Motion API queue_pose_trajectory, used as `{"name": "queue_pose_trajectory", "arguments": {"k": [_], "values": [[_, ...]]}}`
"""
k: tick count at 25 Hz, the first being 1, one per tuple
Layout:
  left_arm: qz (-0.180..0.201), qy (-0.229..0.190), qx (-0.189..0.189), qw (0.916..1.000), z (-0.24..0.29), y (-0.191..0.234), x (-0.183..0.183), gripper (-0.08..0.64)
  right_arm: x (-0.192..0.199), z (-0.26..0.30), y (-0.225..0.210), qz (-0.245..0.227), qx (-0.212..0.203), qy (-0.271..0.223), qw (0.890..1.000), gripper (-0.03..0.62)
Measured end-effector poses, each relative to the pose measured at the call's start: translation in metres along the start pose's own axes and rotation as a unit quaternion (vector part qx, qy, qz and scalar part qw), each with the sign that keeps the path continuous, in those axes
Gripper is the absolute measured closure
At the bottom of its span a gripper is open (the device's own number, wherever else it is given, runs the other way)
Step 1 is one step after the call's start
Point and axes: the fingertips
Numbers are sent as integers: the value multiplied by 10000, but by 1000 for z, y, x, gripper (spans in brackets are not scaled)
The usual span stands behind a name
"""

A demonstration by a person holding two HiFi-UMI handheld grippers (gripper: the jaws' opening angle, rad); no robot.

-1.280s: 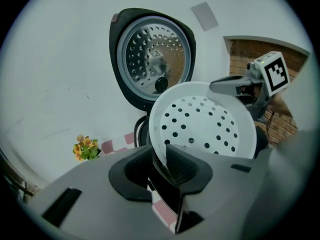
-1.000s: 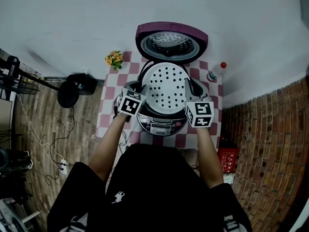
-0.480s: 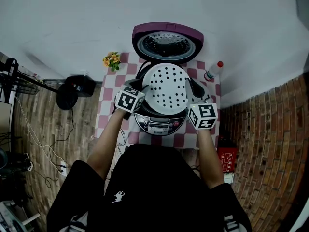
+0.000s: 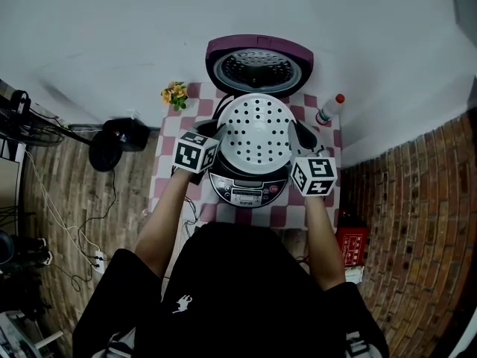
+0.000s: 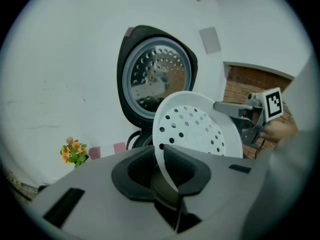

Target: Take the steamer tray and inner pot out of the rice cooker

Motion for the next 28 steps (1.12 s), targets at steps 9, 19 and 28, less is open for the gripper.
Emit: {"name": "queue_pose_trajectory", "arguments": {"k": [9, 19, 28], "values": [[173, -860, -43, 9961, -33, -4, -46, 526, -3, -6, 0, -34, 731, 189, 9971, 561], [476, -1356, 421, 9887, -50, -19, -59, 529, -9, -32, 3, 35, 1327, 216, 9909, 560], [550, -1438, 497, 9868, -54, -41, -63, 529, -16, -57, -3, -21, 1409, 47, 9900, 561]]}}
Point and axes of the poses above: the fingertips, and each gripper's own axes: z forward along the fingers, y to its left, x out of its underside, and after that the axes turned 7 degrees about x, right-handed
